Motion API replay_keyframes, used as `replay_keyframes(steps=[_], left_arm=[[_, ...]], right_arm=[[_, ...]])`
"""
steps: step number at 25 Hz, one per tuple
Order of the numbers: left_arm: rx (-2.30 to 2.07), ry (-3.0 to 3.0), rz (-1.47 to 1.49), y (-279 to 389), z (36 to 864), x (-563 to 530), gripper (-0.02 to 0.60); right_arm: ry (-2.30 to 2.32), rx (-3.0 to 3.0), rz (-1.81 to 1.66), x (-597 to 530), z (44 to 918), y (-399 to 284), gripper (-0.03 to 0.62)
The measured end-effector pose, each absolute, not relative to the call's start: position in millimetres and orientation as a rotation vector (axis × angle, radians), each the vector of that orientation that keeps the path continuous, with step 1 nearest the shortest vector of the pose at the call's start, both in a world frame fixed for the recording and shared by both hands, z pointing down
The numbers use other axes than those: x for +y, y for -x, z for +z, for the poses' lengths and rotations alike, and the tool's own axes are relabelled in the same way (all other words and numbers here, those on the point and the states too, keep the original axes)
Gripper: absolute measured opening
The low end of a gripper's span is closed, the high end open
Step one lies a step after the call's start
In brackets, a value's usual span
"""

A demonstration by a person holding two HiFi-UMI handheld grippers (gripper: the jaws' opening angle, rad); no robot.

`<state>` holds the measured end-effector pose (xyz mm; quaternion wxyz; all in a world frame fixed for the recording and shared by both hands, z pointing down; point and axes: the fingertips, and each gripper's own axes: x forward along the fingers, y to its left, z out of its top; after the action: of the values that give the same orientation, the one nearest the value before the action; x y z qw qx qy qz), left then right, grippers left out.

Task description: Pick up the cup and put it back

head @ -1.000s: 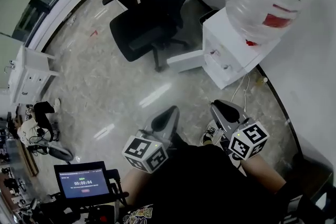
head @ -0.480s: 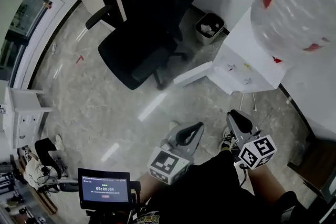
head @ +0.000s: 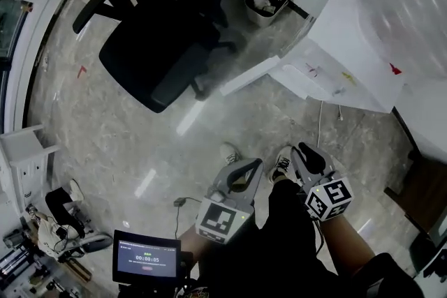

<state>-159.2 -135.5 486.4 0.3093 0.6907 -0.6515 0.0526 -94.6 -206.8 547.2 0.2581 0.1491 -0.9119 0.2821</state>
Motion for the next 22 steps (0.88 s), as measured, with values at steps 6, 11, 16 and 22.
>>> replay_keyframes(steps=[6, 11, 16, 22], left_arm=[[-1.789, -1.773, 0.207, 137, 528, -142, 0.006], [-1.761, -1.811, 0.193, 114, 594, -154, 0.006], [-1.708, -1.875, 0.115, 97, 676, -177, 0.006], [-1.629, -2.027, 0.057, 70, 778, -183, 0.005]], right_arm=[[-0.280, -2.404, 0.708, -216, 616, 69, 0.103], [-0.296, -2.368, 0.664, -232, 697, 51, 0.108], [-0.456, -2.347, 0.692, -265, 798, 48, 0.112], [-0.638, -2.324, 0.666, -316, 940, 59, 0.124]])
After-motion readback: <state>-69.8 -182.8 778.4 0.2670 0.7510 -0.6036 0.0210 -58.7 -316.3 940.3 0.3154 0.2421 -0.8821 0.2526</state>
